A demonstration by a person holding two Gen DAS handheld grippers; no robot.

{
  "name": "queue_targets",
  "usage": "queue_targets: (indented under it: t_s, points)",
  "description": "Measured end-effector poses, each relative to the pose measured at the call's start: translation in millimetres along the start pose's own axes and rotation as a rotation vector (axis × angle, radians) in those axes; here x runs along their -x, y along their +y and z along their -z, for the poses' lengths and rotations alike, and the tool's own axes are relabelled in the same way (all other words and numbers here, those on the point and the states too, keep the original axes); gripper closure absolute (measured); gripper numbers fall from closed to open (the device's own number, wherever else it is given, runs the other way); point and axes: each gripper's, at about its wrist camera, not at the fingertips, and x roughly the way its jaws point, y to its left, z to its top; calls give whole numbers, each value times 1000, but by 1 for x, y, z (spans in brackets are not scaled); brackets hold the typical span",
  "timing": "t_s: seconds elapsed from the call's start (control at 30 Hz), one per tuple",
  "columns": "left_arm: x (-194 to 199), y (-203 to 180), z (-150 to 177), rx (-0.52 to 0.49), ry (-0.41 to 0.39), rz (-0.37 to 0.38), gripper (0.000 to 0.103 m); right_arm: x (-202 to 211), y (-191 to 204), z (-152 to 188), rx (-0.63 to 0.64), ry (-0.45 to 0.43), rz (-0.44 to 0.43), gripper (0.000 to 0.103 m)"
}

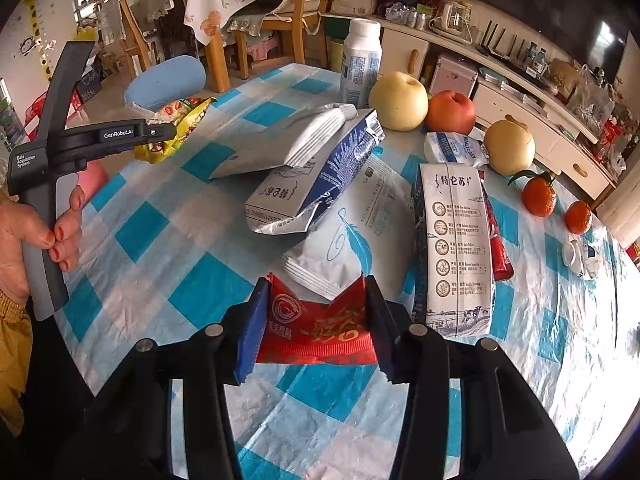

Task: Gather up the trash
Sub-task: 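Carry the chip bag and red packet over the pink basin and release both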

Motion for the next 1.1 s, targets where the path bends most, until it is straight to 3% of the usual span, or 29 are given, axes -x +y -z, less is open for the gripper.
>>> queue_targets:
  t_s: [0.3,0.53,0.67,0.8,1.0,1.1]
  points:
    - [57,46,-4,135,-122,-59,63,20,23,-8,-41,-83,-91,55]
    - [93,89,-15,219,-197,-140,63,38,64,-31,-111,-184,-242,55]
    - [111,124,-19,285,-226,-179,63,42,112,-53,-117,-232,-366,55]
    - [121,163,-19,373,-231,-205,63,41,174,-83,-45,-248,-462,55]
    - [134,222,-15,491,-249,-236,63,23,248,-116,29,-224,-558,55]
    - [131,243,-12,534,-235,-249,62,6,271,-124,23,-186,-601,46]
